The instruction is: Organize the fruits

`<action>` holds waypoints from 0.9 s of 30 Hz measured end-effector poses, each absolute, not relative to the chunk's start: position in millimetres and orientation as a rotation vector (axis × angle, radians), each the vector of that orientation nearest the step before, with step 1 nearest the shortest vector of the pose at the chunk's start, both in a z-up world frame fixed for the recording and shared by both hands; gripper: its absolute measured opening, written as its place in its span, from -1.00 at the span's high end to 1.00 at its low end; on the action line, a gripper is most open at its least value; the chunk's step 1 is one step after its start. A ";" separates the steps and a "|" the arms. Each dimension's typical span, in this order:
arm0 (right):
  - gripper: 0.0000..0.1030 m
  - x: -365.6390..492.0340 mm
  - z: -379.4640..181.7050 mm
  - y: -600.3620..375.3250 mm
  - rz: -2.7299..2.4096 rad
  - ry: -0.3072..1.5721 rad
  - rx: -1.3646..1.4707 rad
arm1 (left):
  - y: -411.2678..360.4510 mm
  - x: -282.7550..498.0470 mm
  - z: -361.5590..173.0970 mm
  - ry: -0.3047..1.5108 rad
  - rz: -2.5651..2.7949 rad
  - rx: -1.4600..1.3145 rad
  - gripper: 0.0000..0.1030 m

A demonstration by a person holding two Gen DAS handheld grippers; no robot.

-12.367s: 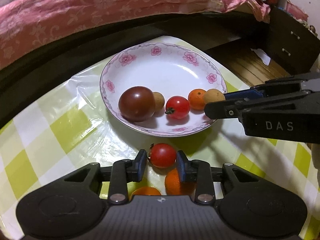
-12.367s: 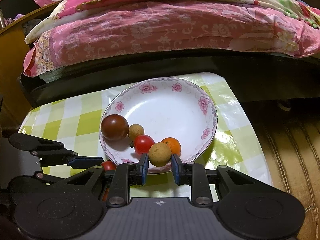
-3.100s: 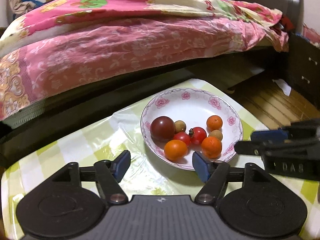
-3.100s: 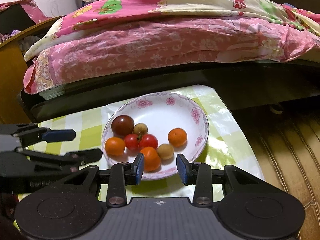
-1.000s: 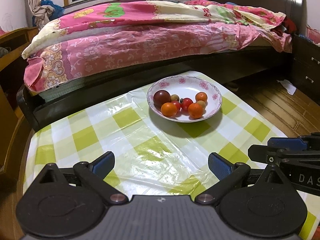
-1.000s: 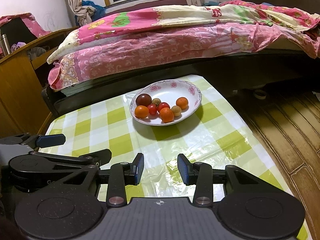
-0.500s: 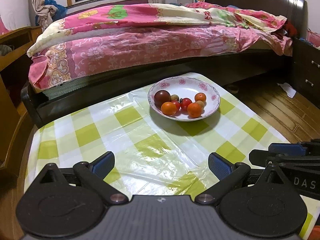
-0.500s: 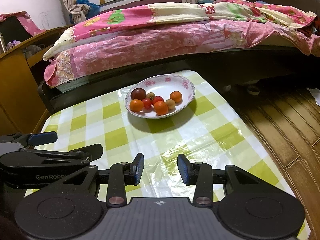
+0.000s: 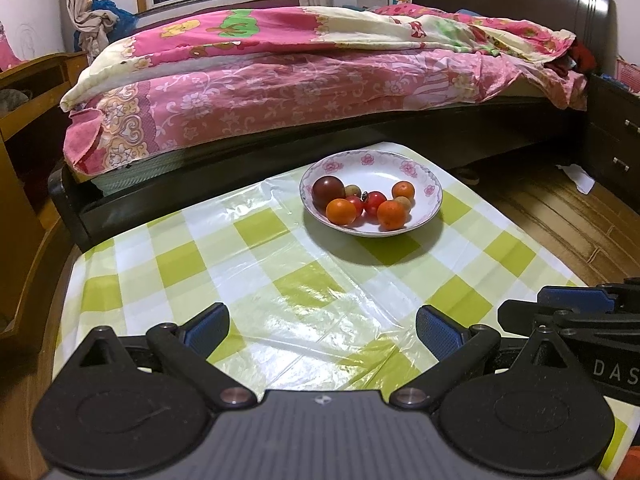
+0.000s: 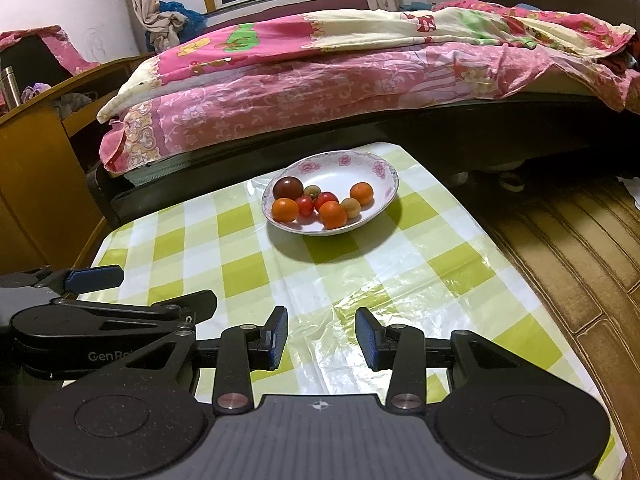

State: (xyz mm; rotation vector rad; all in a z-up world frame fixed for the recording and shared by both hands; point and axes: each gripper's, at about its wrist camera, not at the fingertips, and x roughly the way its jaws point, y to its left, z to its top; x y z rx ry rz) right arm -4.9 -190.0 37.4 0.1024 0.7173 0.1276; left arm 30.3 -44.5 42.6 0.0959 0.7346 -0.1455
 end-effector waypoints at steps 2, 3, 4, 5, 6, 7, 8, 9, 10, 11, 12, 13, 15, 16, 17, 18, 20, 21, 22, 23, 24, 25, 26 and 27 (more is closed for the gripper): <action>0.31 -5.0 37.2 -189.5 0.130 0.719 0.102 | -44.1 30.0 41.7 0.739 -0.145 0.095 -1.00; 0.31 -4.8 37.0 -189.2 0.131 0.721 0.101 | -44.0 30.0 41.2 0.741 -0.145 0.095 -1.00; 0.31 -4.6 36.5 -188.3 0.131 0.723 0.100 | -44.1 30.4 40.8 0.744 -0.144 0.095 -1.00; 0.31 -4.6 36.2 -188.1 0.131 0.725 0.099 | -44.1 30.3 40.2 0.745 -0.143 0.095 -1.00; 0.31 -4.8 35.8 -187.8 0.131 0.727 0.099 | -44.1 30.2 39.9 0.747 -0.141 0.095 -1.00; 0.31 -4.6 35.5 -187.9 0.133 0.729 0.099 | -44.0 30.9 39.6 0.749 -0.140 0.095 -1.00; 0.31 -4.6 35.1 -187.8 0.133 0.731 0.099 | -43.9 30.7 39.4 0.750 -0.139 0.095 -1.00; 0.31 -4.5 34.8 -187.5 0.134 0.732 0.098 | -43.8 30.6 39.0 0.752 -0.138 0.096 -1.00; 0.30 -3.7 34.6 -187.2 0.134 0.733 0.098 | -43.7 30.7 38.8 0.754 -0.137 0.095 -1.00; 0.31 -3.6 34.2 -187.0 0.135 0.734 0.098 | -43.5 30.7 38.4 0.755 -0.136 0.095 -1.00; 0.30 -3.8 33.7 -186.8 0.135 0.736 0.099 | -43.5 30.6 38.2 0.755 -0.135 0.096 -1.00; 0.30 -3.7 33.3 -186.8 0.136 0.737 0.099 | -43.3 30.4 38.0 0.755 -0.134 0.097 -1.00; 0.30 -3.7 32.8 -186.7 0.137 0.739 0.099 | -43.3 30.3 37.5 0.756 -0.133 0.098 -1.00; 0.30 -3.2 32.7 -186.6 0.137 0.740 0.098 | -43.4 30.5 37.3 0.757 -0.133 0.099 -1.00; 0.30 -3.2 32.8 -186.5 0.137 0.740 0.099 | -43.6 30.5 36.9 0.758 -0.132 0.100 -1.00; 0.30 -3.0 32.5 -186.5 0.137 0.741 0.100 | -43.8 30.4 36.6 0.758 -0.132 0.101 -1.00; 0.30 -2.9 31.7 -186.0 0.138 0.743 0.099 | -43.8 30.2 36.4 0.760 -0.131 0.101 -1.00; 0.30 -2.8 31.5 -185.9 0.138 0.744 0.099 | -43.5 30.1 36.2 0.761 -0.131 0.101 -1.00; 0.30 -3.1 31.1 -186.0 0.138 0.745 0.099 | -43.6 29.9 35.7 0.761 -0.130 0.102 -1.00; 0.30 -2.9 31.1 -186.0 0.138 0.745 0.099 | -43.5 29.8 35.5 0.762 -0.130 0.103 -1.00; 0.30 -2.8 31.0 -185.8 0.138 0.746 0.098 | -43.6 29.7 35.0 0.763 -0.129 0.104 -1.00; 0.30 -3.0 31.0 -186.1 0.139 0.746 0.097 | -43.7 29.6 34.6 0.764 -0.129 0.104 -1.00; 0.30 -3.0 30.6 -186.2 0.139 0.747 0.097 | -43.8 29.4 34.1 0.766 -0.128 0.104 -1.00; 0.30 -3.0 30.3 -186.2 0.139 0.749 0.096 | -43.8 29.4 33.7 0.768 -0.128 0.104 -1.00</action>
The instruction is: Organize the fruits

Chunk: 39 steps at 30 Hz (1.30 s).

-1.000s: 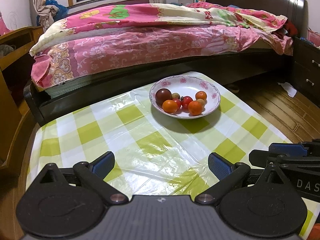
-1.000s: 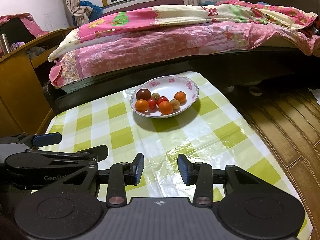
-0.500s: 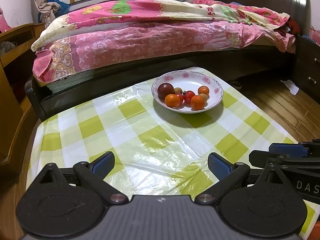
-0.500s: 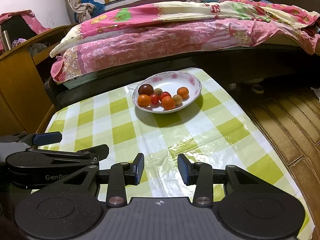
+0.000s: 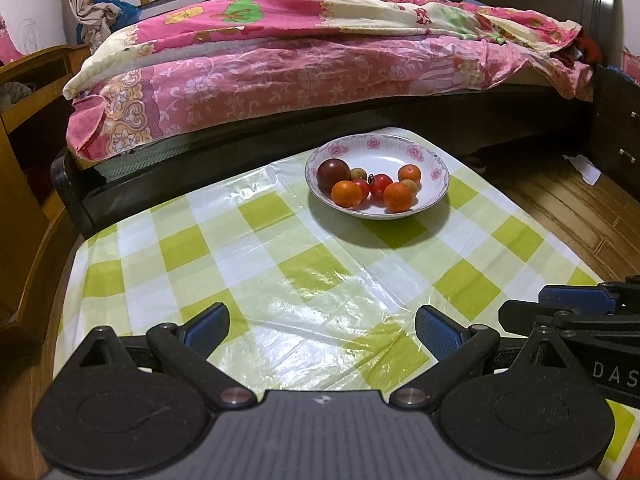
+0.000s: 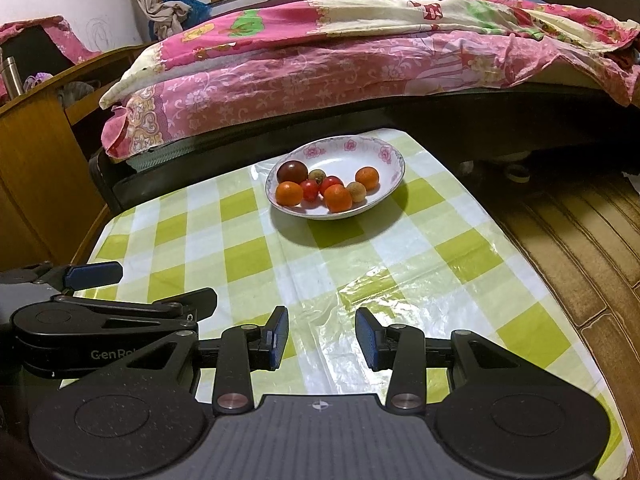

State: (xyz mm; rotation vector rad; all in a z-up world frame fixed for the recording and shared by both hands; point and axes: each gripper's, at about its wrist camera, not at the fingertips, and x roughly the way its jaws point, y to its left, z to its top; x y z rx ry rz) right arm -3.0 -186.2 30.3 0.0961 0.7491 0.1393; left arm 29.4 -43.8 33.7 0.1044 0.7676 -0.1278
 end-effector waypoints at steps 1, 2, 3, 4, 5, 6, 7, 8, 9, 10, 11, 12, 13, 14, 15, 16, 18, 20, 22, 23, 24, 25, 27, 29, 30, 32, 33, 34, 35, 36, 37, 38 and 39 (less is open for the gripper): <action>0.30 -3.3 30.0 -186.1 0.139 0.751 0.096 | -43.8 29.0 33.5 0.769 -0.127 0.105 -1.00; 0.30 -3.8 29.7 -185.9 0.139 0.752 0.095 | -43.9 28.8 33.5 0.770 -0.126 0.105 -1.00; 0.30 -4.0 29.3 -185.8 0.139 0.753 0.094 | -43.9 28.7 33.3 0.771 -0.126 0.106 -1.00; 0.30 -4.1 29.0 -185.6 0.139 0.755 0.093 | -43.8 28.5 32.9 0.772 -0.125 0.107 -1.00; 0.30 -3.6 28.9 -185.4 0.140 0.756 0.093 | -43.9 28.3 32.3 0.773 -0.125 0.108 -1.00; 0.30 -3.7 28.7 -185.4 0.140 0.757 0.092 | -43.8 28.1 32.1 0.775 -0.124 0.107 -1.00; 0.30 -3.5 28.6 -185.3 0.141 0.759 0.090 | -43.7 28.2 31.9 0.776 -0.124 0.108 -1.00; 0.30 -3.6 28.4 -185.3 0.141 0.760 0.090 | -43.8 28.0 31.7 0.777 -0.123 0.108 -1.00; 0.30 -3.1 28.4 -185.2 0.141 0.762 0.090 | -43.9 28.1 31.6 0.778 -0.123 0.109 -1.00; 0.31 -3.2 28.2 -185.2 0.141 0.763 0.089 | -44.0 27.8 31.4 0.779 -0.123 0.110 -1.00; 0.31 -3.3 27.9 -185.2 0.141 0.764 0.089 | -44.0 27.8 31.3 0.779 -0.122 0.111 -1.00; 0.31 -3.7 27.7 -185.3 0.141 0.765 0.088 | -44.1 27.5 31.1 0.780 -0.121 0.111 -1.00; 0.31 -3.8 27.4 -185.4 0.141 0.766 0.088 | -44.1 27.1 31.0 0.780 -0.121 0.112 -1.00; 0.31 -4.0 27.3 -185.3 0.141 0.767 0.087 | -44.1 26.8 30.9 0.780 -0.120 0.112 -1.00; 0.31 -4.3 27.0 -185.2 0.142 0.768 0.087 | -44.1 26.6 30.8 0.780 -0.120 0.113 -1.00; 0.31 -3.6 26.9 -185.3 0.143 0.769 0.086 | -44.0 26.4 30.7 0.780 -0.119 0.113 -1.00; 0.31 -4.3 26.8 -185.4 0.144 0.769 0.085 | -44.0 26.0 30.7 0.779 -0.118 0.113 -1.00; 0.31 -4.4 26.9 -185.3 0.144 0.769 0.085 | -44.1 25.5 30.6 0.779 -0.118 0.113 -1.00; 0.31 -4.4 26.9 -185.2 0.144 0.769 0.084 | -43.7 24.4 30.3 0.779 -0.118 0.114 -1.00; 0.31 -4.9 26.9 -185.0 0.144 0.770 0.084 | -43.7 23.7 30.2 0.779 -0.117 0.115 -1.00; 0.31 -4.9 26.9 -184.9 0.144 0.770 0.084 | -43.5 23.4 30.2 0.778 -0.117 0.116 -1.00; 0.31 -4.9 27.0 -184.9 0.144 0.770 0.083 | -43.5 23.2 30.4 0.778 -0.116 0.117 -1.00; 0.31 -5.8 26.5 -184.3 0.145 0.771 0.082 | -43.4 22.2 30.4 0.775 -0.114 0.119 -1.00; 0.31 -6.2 26.6 -184.2 0.145 0.770 0.081 | -43.5 21.3 30.5 0.773 -0.112 0.121 -1.00; 0.31 -5.9 26.6 -184.2 0.145 0.770 0.081 | -43.5 20.9 30.6 0.773 -0.112 0.122 -1.00; 0.31 -5.9 26.7 -184.1 0.144 0.771 0.082 | -43.4 20.5 30.4 0.774 -0.111 0.121 -1.00; 0.31 -5.9 26.8 -184.1 0.144 0.771 0.082 | -43.1 20.4 30.3 0.775 -0.111 0.120 -1.00; 0.31 -6.0 26.8 -184.1 0.145 0.771 0.081 | -42.9 20.1 30.4 0.775 -0.111 0.119 -1.00; 0.31 -6.8 26.4 -183.6 0.145 0.770 0.081 | -42.9 19.7 30.4 0.774 -0.111 0.119 -1.00; 0.31 -6.8 26.4 -183.6 0.145 0.770 0.080 | -42.9 19.6 30.4 0.774 -0.111 0.119 -1.00; 0.31 -6.8 26.4 -183.5 0.146 0.770 0.080 | -42.9 19.6 30.3 0.775 -0.111 0.119 -1.00; 0.31 -7.2 26.3 -183.4 0.146 0.770 0.080 | -42.9 19.5 30.3 0.775 -0.111 0.119 -1.00; 0.31 -6.9 26.5 -183.3 0.145 0.770 0.080 | -42.6 19.3 30.4 0.775 -0.110 0.119 -1.00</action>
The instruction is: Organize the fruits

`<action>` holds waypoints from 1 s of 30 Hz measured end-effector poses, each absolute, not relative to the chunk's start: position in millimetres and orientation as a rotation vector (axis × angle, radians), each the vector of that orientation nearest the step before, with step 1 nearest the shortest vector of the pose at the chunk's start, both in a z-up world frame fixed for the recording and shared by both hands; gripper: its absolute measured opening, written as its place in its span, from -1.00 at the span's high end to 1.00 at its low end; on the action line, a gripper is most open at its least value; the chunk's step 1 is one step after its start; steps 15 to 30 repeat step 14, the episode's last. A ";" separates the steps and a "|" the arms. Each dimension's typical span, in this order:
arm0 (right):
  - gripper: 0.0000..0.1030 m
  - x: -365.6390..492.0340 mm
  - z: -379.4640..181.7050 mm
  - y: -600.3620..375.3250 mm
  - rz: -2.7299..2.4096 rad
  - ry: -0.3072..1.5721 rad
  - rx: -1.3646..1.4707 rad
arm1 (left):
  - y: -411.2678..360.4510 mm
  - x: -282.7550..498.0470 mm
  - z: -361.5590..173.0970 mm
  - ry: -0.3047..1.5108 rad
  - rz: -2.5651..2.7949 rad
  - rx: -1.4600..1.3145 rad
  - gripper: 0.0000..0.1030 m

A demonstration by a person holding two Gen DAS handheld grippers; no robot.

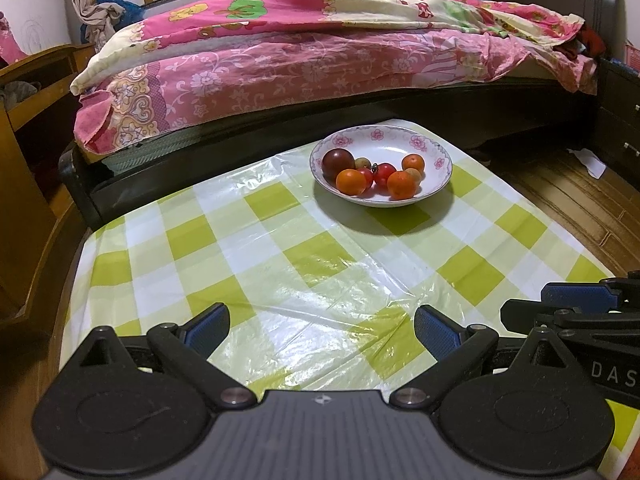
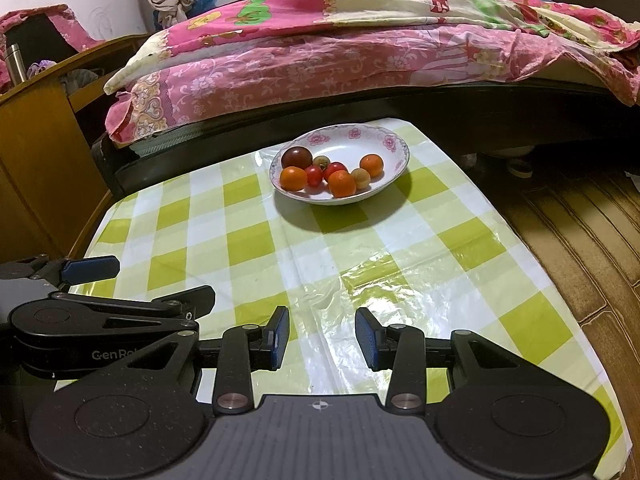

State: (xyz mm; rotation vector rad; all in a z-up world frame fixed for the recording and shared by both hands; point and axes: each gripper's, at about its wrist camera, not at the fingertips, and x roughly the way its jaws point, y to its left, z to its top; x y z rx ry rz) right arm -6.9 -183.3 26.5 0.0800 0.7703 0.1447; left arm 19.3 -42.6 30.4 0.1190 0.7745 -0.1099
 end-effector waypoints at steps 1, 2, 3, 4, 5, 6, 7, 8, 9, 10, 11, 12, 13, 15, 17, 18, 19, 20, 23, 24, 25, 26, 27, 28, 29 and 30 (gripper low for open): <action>0.31 -7.0 26.6 -183.3 0.145 0.771 0.080 | -42.3 19.0 30.6 0.775 -0.109 0.118 -1.00; 0.31 -7.0 26.6 -183.2 0.145 0.771 0.080 | -42.2 18.7 30.7 0.775 -0.109 0.118 -1.00; 0.31 -7.6 26.5 -183.2 0.145 0.771 0.080 | -42.1 18.6 30.8 0.775 -0.108 0.118 -1.00; 0.31 -7.2 26.6 -183.1 0.144 0.770 0.080 | -42.1 18.3 30.8 0.774 -0.107 0.118 -1.00; 0.31 -7.2 26.7 -183.1 0.144 0.770 0.080 | -41.9 17.8 30.8 0.774 -0.106 0.117 -1.00; 0.31 -7.7 26.6 -183.2 0.144 0.770 0.080 | -41.6 17.5 30.9 0.774 -0.105 0.116 -1.00; 0.31 -7.4 26.7 -183.0 0.144 0.770 0.081 | -41.5 17.0 30.9 0.774 -0.105 0.116 -1.00; 0.31 -7.5 26.7 -183.0 0.144 0.770 0.081 | -41.6 17.0 30.9 0.774 -0.105 0.117 -1.00; 0.31 -8.1 26.5 -182.8 0.144 0.770 0.081 | -41.3 16.7 31.0 0.773 -0.104 0.117 -1.00; 0.31 -7.7 26.7 -182.9 0.143 0.770 0.080 | -41.2 16.7 31.1 0.773 -0.104 0.118 -1.00; 0.31 -7.8 26.7 -182.9 0.143 0.770 0.081 | -41.6 16.0 31.3 0.773 -0.103 0.118 -1.00; 0.31 -7.8 26.7 -182.8 0.143 0.771 0.082 | -41.6 15.9 31.3 0.772 -0.103 0.118 -1.00; 0.31 -7.9 26.7 -182.7 0.143 0.770 0.081 | -41.5 15.5 31.4 0.772 -0.102 0.118 -1.00; 0.31 -8.0 26.8 -182.6 0.142 0.770 0.081 | -41.5 15.1 31.6 0.771 -0.101 0.119 -1.00; 0.31 -8.0 26.8 -182.6 0.142 0.770 0.081 | -41.5 15.1 31.6 0.771 -0.101 0.119 -1.00; 0.31 -8.0 26.8 -182.6 0.142 0.770 0.081 | -41.5 15.1 31.6 0.771 -0.101 0.119 -1.00; 0.31 -8.0 26.8 -182.6 0.142 0.770 0.081 | -41.5 15.1 31.6 0.771 -0.101 0.119 -1.00; 0.31 -8.0 26.8 -182.6 0.142 0.770 0.081 | -41.5 15.1 31.6 0.771 -0.101 0.119 -1.00; 0.31 -8.0 26.8 -182.6 0.142 0.770 0.081 | -41.5 15.1 31.6 0.771 -0.101 0.119 -1.00; 0.31 -8.0 26.8 -182.6 0.142 0.770 0.081 | -41.5 15.1 31.6 0.771 -0.101 0.119 -1.00; 0.31 -8.0 26.8 -182.6 0.142 0.770 0.081 | -41.5 15.1 31.6 0.771 -0.101 0.119 -1.00; 0.31 -8.0 26.8 -182.6 0.142 0.770 0.081 | -41.5 15.1 31.6 0.771 -0.101 0.119 -1.00; 0.31 -8.0 26.8 -182.6 0.142 0.770 0.081 | -41.5 15.1 31.6 0.771 -0.101 0.119 -1.00; 0.31 -8.0 26.8 -182.6 0.142 0.770 0.081 | -41.5 15.1 31.6 0.771 -0.101 0.119 -1.00; 0.31 -8.0 26.8 -182.6 0.142 0.770 0.081 | -41.5 15.1 31.6 0.771 -0.101 0.119 -1.00; 0.31 -8.0 26.8 -182.6 0.142 0.770 0.081 | -41.5 15.1 31.6 0.771 -0.101 0.119 -1.00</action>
